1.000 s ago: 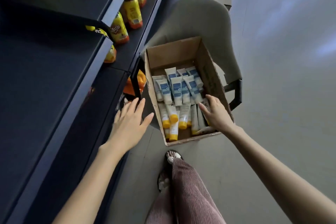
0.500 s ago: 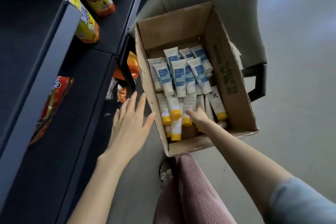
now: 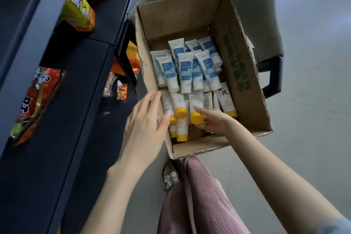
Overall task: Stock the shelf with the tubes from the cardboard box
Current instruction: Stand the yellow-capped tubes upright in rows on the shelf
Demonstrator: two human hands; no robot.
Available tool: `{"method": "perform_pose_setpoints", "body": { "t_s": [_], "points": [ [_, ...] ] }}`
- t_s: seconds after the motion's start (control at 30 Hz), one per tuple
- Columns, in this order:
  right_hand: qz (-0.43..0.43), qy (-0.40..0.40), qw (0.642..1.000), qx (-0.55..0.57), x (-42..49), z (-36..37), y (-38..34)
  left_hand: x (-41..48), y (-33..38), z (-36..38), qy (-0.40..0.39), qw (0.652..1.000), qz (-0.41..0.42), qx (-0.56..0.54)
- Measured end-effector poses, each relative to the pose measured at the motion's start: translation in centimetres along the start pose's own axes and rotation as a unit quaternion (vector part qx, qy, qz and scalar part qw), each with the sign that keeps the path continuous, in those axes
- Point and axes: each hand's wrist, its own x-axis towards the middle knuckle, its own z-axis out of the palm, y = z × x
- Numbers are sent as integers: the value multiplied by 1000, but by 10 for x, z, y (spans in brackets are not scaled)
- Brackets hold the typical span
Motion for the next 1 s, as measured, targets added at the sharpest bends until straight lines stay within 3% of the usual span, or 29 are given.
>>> {"method": "perform_pose_setpoints", "body": {
  "t_s": [0.27, 0.33, 0.5, 0.57, 0.67, 0.8, 1.0],
  "points": [
    [-187, -20, 981, 43, -86, 15, 17, 7, 21, 4, 0, 996, -4, -91],
    [-261, 12, 964, 43, -103, 30, 23, 8, 24, 9, -21, 990, -25, -137],
    [-476, 85, 875, -34, -109, 60, 45, 5, 30, 13, -31, 966, -40, -254],
    [-509, 120, 850, -66, -102, 65, 52, 1, 30, 12, -31, 934, -53, -353],
    [-584, 161, 785, -130, -95, 71, 57, 0, 27, 12, -17, 879, -87, -469],
    [-638, 149, 733, -181, -92, 77, 58, -2, 22, 10, 9, 841, -112, -529],
    [-633, 90, 731, -236, -91, 77, 63, -5, 5, 4, 28, 818, -122, -562]
  ]
}}
